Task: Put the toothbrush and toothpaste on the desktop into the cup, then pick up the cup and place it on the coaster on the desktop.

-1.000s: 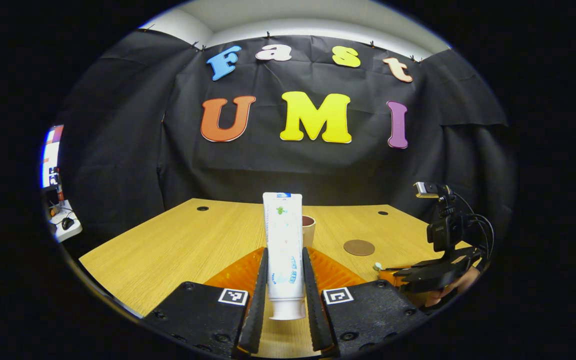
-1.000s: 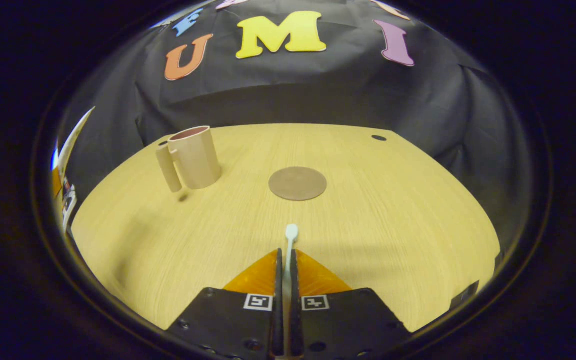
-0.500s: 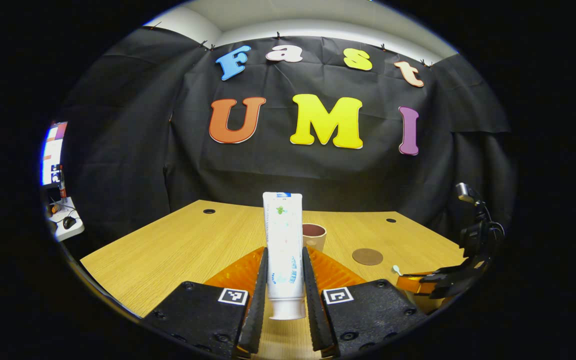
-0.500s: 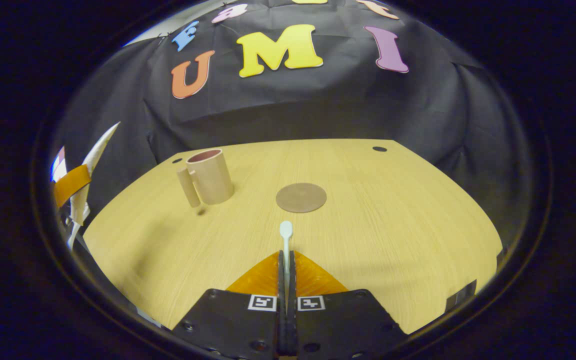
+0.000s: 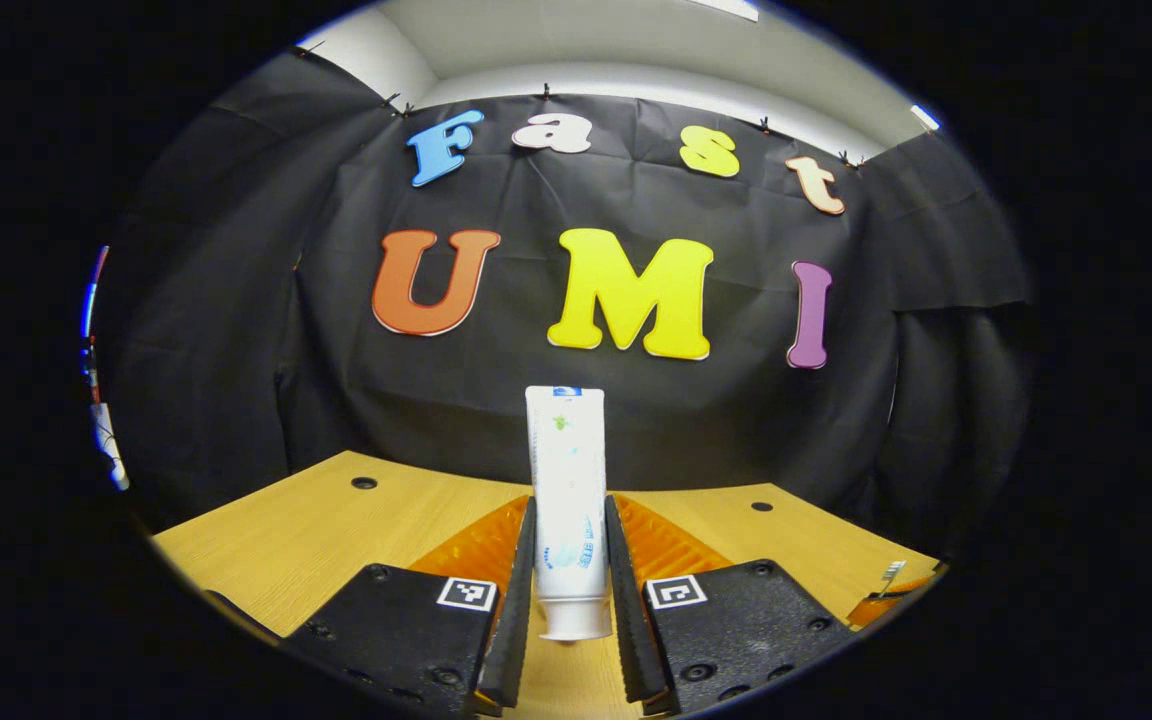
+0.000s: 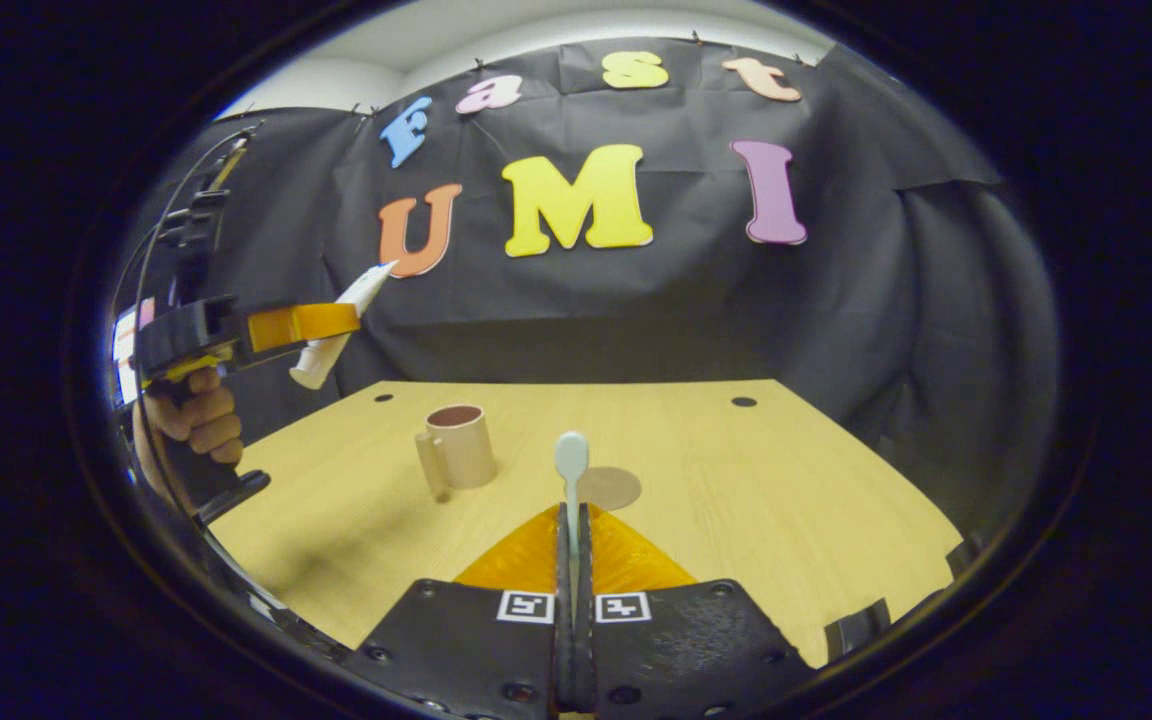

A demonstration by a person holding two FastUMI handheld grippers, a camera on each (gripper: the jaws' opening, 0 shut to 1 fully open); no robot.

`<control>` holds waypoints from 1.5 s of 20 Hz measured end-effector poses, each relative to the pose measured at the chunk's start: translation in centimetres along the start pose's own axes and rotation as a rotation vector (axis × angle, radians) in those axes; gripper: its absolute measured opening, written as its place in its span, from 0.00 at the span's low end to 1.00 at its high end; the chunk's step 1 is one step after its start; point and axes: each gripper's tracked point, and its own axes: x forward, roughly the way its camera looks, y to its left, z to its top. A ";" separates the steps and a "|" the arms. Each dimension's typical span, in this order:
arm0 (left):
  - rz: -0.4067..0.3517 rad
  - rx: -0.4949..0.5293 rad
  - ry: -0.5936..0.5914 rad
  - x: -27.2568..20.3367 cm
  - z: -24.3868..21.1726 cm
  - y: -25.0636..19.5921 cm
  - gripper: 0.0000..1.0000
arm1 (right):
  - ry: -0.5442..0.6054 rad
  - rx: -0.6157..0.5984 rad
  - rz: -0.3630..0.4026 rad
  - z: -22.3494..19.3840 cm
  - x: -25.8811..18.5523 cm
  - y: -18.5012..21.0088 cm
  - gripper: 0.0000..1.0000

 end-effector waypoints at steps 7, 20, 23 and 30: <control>-0.052 -0.045 0.047 8.0 -4.0 -0.2 0.40 | -0.004 0.013 -0.019 -0.2 -0.8 -1.8 0.00; -0.041 0.004 0.099 9.4 -6.6 -0.8 0.48 | 0.012 0.019 -0.008 -1.2 -0.5 -2.5 0.01; -0.033 0.009 0.111 9.5 -7.1 -0.5 0.44 | 0.015 0.024 -0.007 -1.2 -0.4 -2.8 0.00; -0.007 0.033 0.122 9.8 -7.3 0.1 0.47 | 0.020 0.030 -0.007 -1.5 -0.3 -3.2 0.00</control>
